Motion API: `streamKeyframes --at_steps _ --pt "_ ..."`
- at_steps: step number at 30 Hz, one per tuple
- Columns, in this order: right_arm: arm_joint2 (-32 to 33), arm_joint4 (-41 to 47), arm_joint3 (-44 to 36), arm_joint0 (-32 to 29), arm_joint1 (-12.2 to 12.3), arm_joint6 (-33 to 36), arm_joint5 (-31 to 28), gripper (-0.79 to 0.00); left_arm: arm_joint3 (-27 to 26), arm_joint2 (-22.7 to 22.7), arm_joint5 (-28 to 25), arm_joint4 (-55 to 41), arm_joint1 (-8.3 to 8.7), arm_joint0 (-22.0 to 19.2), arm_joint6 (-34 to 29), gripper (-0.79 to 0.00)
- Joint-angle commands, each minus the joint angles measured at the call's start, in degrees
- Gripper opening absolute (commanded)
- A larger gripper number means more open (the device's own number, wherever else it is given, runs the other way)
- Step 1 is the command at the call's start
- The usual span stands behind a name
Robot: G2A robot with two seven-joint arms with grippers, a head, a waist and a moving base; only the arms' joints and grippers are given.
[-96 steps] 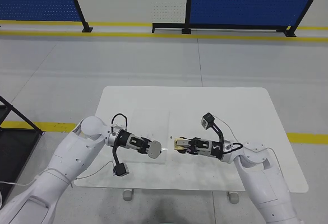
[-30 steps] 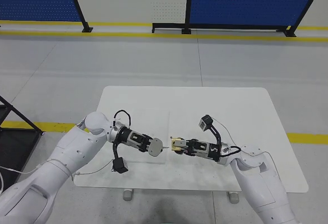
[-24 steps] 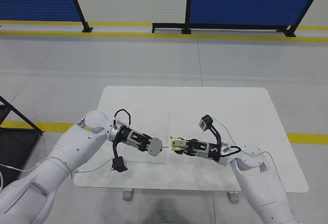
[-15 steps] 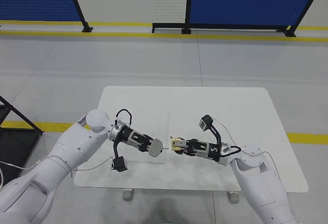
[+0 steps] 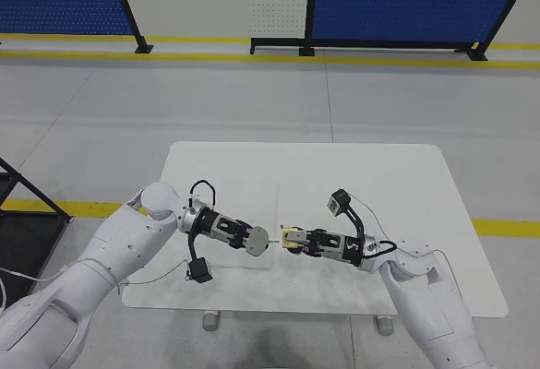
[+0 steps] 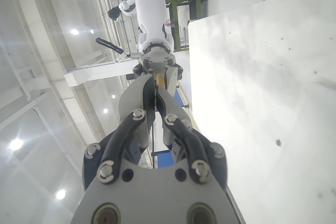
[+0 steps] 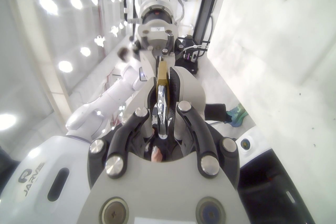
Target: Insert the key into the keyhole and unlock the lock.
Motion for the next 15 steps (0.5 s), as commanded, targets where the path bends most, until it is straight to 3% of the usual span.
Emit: streamKeyframes --at_steps 1,15 --pt "0.0 0.0 0.0 0.0 0.0 0.0 0.0 -0.785 0.28 0.05 0.44 0.65 -0.13 -0.09 -0.42 -0.785" --pt "0.0 0.0 0.0 0.0 0.0 0.0 0.0 -0.785 -2.31 -0.25 2.98 3.65 0.05 0.36 -2.95 -0.785"
